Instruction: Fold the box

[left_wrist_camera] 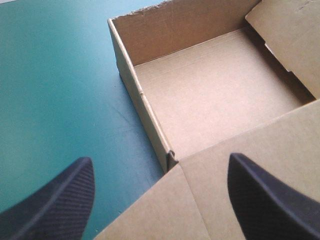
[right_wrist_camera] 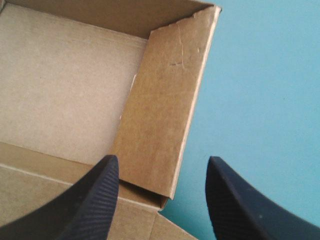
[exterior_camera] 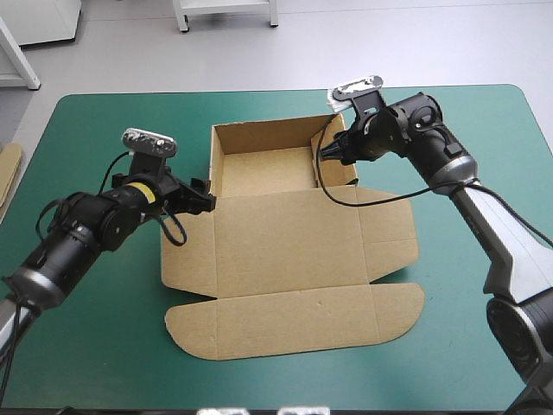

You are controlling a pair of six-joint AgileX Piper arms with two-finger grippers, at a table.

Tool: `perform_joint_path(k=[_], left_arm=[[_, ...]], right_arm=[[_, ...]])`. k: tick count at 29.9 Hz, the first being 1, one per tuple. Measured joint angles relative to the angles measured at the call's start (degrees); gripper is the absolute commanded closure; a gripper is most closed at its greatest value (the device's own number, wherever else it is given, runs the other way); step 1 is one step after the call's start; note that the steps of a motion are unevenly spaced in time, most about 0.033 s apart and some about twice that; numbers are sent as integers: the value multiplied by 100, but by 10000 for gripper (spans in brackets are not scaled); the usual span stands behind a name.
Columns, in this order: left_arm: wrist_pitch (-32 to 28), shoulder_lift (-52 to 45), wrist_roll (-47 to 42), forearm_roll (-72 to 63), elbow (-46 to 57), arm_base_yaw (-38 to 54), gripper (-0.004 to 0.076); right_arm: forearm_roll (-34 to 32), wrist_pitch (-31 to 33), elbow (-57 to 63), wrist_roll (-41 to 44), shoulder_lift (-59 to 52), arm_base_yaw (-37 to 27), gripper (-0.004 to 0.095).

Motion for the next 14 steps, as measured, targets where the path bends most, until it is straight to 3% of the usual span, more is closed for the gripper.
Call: perform_joint_path(k=[7, 14], left_arm=[[-749, -1235, 0, 24, 1138, 0, 185], [-498, -1619, -244, 418, 1488, 0, 185]], right_arm=[[168, -470, 280, 18, -111, -6, 418], [304, -377, 5, 55, 65, -301, 416]])
